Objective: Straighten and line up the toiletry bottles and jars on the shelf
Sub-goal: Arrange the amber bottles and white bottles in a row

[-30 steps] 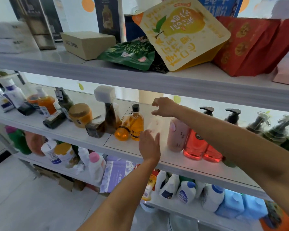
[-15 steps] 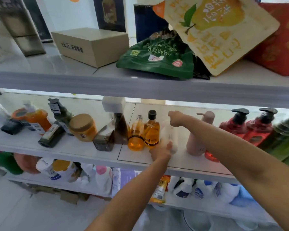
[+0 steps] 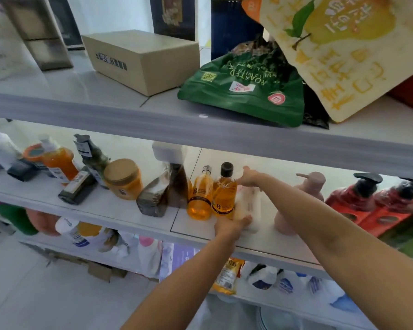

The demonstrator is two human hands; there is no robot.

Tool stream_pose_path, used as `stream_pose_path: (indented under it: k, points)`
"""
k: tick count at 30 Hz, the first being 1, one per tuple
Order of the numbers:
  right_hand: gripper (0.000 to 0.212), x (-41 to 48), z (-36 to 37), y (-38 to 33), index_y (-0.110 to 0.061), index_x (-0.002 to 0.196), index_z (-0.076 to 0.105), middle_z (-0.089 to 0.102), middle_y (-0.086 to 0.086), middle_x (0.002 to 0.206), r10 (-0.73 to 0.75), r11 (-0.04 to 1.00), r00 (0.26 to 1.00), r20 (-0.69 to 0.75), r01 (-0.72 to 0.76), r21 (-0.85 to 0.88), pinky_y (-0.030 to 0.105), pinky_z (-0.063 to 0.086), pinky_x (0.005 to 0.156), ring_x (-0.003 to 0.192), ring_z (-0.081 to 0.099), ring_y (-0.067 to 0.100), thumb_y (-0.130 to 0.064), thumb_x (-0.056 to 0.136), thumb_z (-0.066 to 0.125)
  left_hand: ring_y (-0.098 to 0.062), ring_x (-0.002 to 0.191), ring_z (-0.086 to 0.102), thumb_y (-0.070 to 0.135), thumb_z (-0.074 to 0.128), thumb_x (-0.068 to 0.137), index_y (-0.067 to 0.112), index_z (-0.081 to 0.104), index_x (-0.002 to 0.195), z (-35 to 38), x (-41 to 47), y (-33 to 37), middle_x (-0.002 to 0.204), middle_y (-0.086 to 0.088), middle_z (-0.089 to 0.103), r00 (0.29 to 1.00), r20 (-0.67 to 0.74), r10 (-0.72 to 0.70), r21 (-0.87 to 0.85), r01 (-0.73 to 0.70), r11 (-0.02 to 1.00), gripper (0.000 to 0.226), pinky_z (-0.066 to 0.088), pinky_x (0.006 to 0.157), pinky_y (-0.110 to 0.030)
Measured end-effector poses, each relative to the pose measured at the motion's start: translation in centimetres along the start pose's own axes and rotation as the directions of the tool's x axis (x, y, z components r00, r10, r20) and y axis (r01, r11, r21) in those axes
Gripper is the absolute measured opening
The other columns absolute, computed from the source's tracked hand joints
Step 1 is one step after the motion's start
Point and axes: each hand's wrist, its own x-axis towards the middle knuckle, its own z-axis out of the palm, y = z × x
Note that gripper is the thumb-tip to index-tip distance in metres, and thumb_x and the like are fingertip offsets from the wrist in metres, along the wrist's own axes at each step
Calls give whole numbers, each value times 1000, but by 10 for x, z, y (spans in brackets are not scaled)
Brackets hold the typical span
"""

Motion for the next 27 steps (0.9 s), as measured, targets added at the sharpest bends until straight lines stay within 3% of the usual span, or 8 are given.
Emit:
stream_pose_path:
  k: [2, 5, 10, 12, 16, 21, 27]
  points:
    - [76, 1, -2, -5, -8, 149, 15, 30, 15, 151, 18, 998, 1000, 10, -19, 53, 45, 44, 95, 133, 38, 36, -35, 91, 57, -28, 106, 59, 27, 80, 74, 13, 51, 111, 1, -4, 2, 112, -5, 60, 1000, 8, -21, -27, 21, 999, 50, 52, 91, -37]
    - [73, 3, -2, -8, -5, 147, 17, 38, 18, 144, 77, 997, 997, 25, -78, 11, 39, 50, 66, 120, 52, 37, -18, 89, 60, -30, 110, 59, 25, 81, 73, 10, 53, 114, 3, -4, 0, 117, -8, 61, 999, 19, -51, -29, 52, 998, 51, 51, 94, -39]
    - [59, 2, -15, -14, -3, 142, 32, 41, 17, 143, 103, 995, 988, 113, -103, -3, 40, 49, 79, 122, 50, 37, -13, 89, 58, -28, 111, 58, 19, 81, 72, 9, 52, 112, 5, -1, 3, 120, -8, 60, 997, 40, -68, -10, 68, 998, 51, 50, 98, -40]
    - [54, -8, -25, -20, -3, 142, 33, 35, 16, 147, 102, 994, 979, 177, -107, 19, 42, 46, 91, 128, 44, 38, -15, 93, 52, -28, 112, 57, 19, 82, 71, 8, 52, 115, 8, -5, 6, 121, -7, 60, 999, 39, -37, 25, 36, 999, 54, 50, 98, -40]
    - [50, -27, -43, -24, -5, 141, 39, 34, 12, 148, -3, 1000, 996, 94, 1, 16, 38, 36, 107, 135, 36, 32, -15, 93, 52, -27, 113, 58, 28, 82, 71, 10, 54, 114, 13, -9, 11, 119, -5, 60, 995, 9, 95, 225, -94, 970, 54, 49, 98, -40]
    - [50, -44, -52, -11, -1, 134, 46, 47, 13, 140, -106, 994, 994, -9, 106, 21, 33, 37, 106, 128, 45, 28, -23, 91, 59, -25, 107, 59, 32, 78, 76, 10, 53, 109, 19, -9, 10, 115, -6, 61, 967, 33, 254, 423, -244, 873, 47, 51, 86, -34]
    - [69, -64, -65, 11, -2, 135, 42, 48, 12, 138, -159, 985, 983, -87, 152, -76, 33, 37, 105, 125, 47, 28, -32, 81, 72, -22, 99, 60, 35, 70, 82, 13, 50, 111, 29, -12, 3, 111, -5, 59, 884, 45, 465, 660, -376, 651, 41, 54, 81, -34]
